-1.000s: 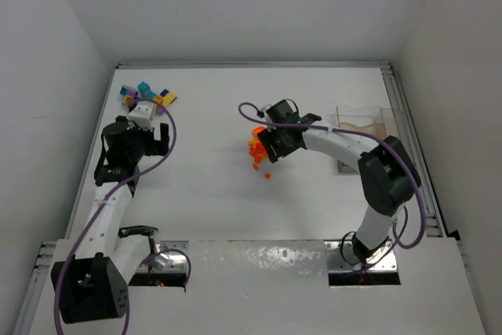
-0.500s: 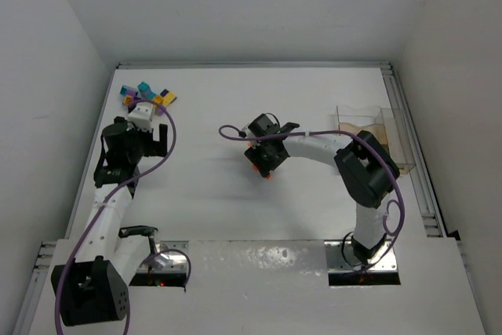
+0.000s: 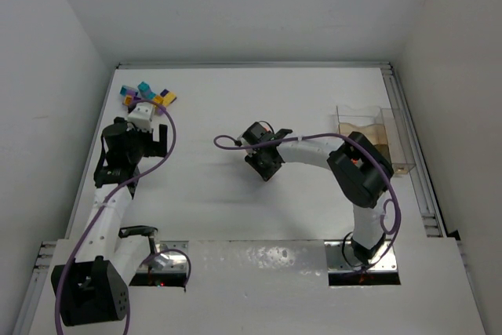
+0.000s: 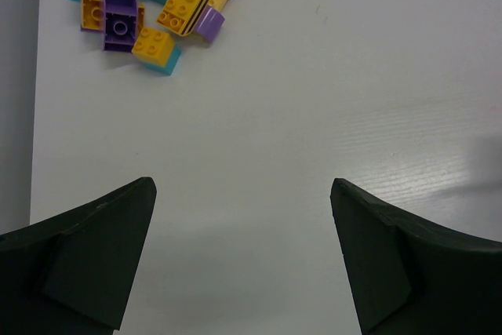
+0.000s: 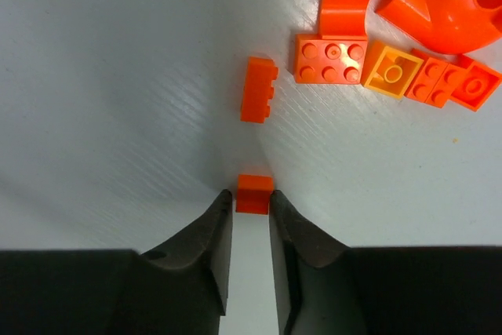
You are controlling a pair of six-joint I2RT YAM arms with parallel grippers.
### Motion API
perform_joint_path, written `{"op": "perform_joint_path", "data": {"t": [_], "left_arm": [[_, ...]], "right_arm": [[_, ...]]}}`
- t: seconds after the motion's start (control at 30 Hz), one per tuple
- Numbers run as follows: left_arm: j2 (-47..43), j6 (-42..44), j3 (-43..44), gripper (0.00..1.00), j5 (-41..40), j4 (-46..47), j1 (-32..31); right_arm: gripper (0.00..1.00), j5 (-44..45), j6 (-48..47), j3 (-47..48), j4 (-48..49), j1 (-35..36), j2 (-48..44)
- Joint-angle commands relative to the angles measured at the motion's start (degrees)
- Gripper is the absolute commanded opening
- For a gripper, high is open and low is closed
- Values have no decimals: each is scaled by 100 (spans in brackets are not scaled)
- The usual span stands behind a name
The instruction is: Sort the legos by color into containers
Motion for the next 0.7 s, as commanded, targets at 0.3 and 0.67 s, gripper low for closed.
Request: {"op": "perform_joint_path", "data": {"t": [0.3,0.67], "left_arm": [[-106,5,-1,92,-31,133,-50],[-124,-39,-36,92,-40,230,-59]], "right_arm": [[0,99,482,43,232,-32,-326],[0,1100,2452,-913,-13,-2922,-2716]]}}
